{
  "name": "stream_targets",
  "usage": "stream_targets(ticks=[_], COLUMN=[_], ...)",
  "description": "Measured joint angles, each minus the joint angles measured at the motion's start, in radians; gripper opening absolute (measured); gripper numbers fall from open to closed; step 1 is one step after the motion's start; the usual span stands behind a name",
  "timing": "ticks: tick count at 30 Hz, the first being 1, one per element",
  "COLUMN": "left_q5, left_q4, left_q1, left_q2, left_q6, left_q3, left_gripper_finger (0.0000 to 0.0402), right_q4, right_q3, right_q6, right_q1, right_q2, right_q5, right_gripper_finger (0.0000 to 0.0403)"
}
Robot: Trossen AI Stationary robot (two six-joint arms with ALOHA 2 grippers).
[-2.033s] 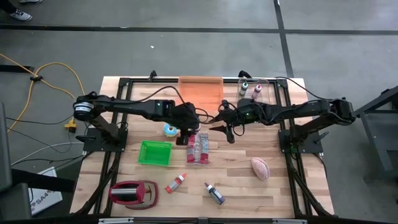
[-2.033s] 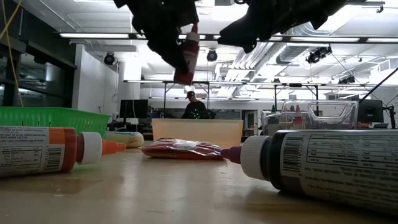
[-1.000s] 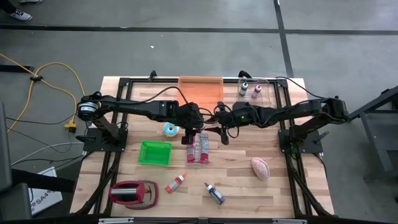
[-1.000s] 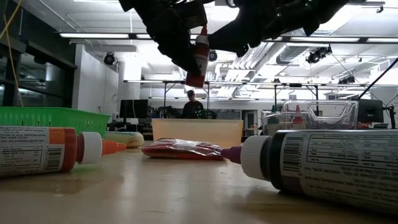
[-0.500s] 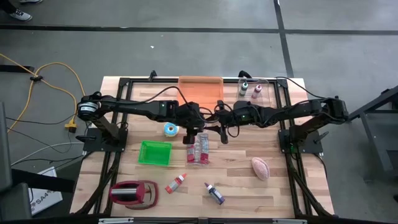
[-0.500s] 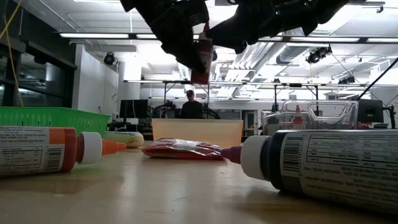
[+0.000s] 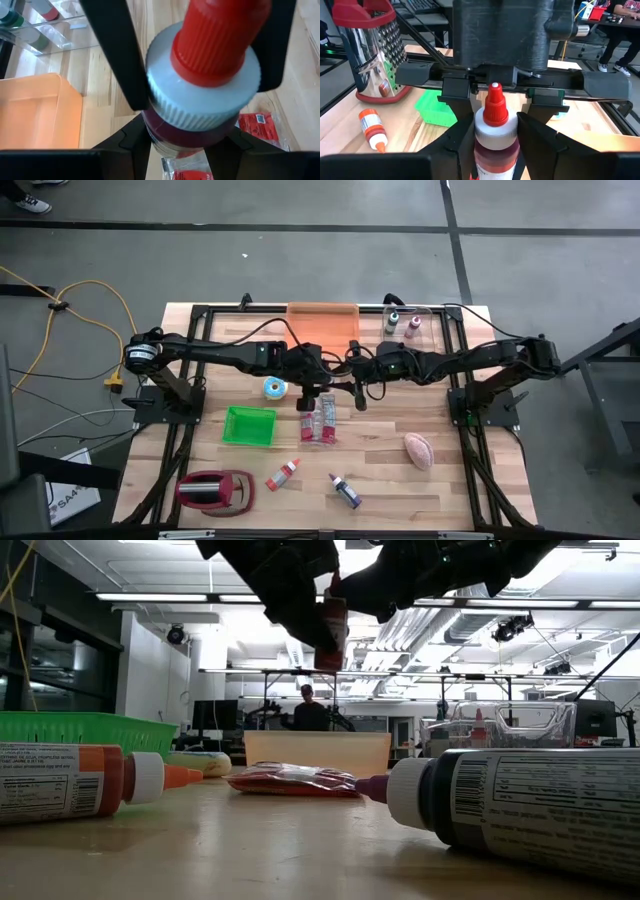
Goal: Pick & Place Food Item
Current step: Put the red food coloring bottle into the transparent bin
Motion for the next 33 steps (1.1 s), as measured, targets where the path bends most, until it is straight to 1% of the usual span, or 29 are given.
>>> stream_targets(ticks=[6, 12, 18, 22, 25, 28, 33], left_q5=[0.000, 0.001, 0.001, 0.001, 0.001, 0.002, 0.001], left_q4=[0.013, 0.013, 0.014, 0.014, 0.014, 0.013, 0.016], left_q1=[0.000, 0.000, 0.000, 0.000, 0.000, 0.000, 0.000], left_q2=[0.000, 0.000, 0.000, 0.000, 0.000, 0.000, -0.002], left_q6=[0.000, 0.000, 0.000, 0.006, -0.001, -0.017, -0.022], left_q3=[0.000, 0.000, 0.000, 0.000, 0.000, 0.000, 0.000], left_gripper_finger=[0.0146, 0.0146, 0.0146, 0.0146, 0.0148, 0.0160, 0.0199], right_q4=[0.001, -0.002, -0.003, -0.006, -0.007, -0.007, -0.023], right_q3=[0.000, 0.000, 0.000, 0.000, 0.000, 0.000, 0.001], right_q6=[-0.002, -0.008, -0.008, -0.010, -0.010, -0.009, -0.007], right_q1=[0.000, 0.000, 0.000, 0.000, 0.000, 0.000, 0.000], right_q2=[0.000, 0.000, 0.000, 0.000, 0.000, 0.000, 0.002], right_q5=[0.000, 0.000, 0.000, 0.000, -0.001, -0.001, 0.000], right_gripper_finger=[0.0130, 0.0105, 0.0113, 0.0102, 0.0102, 0.0102, 0.0102])
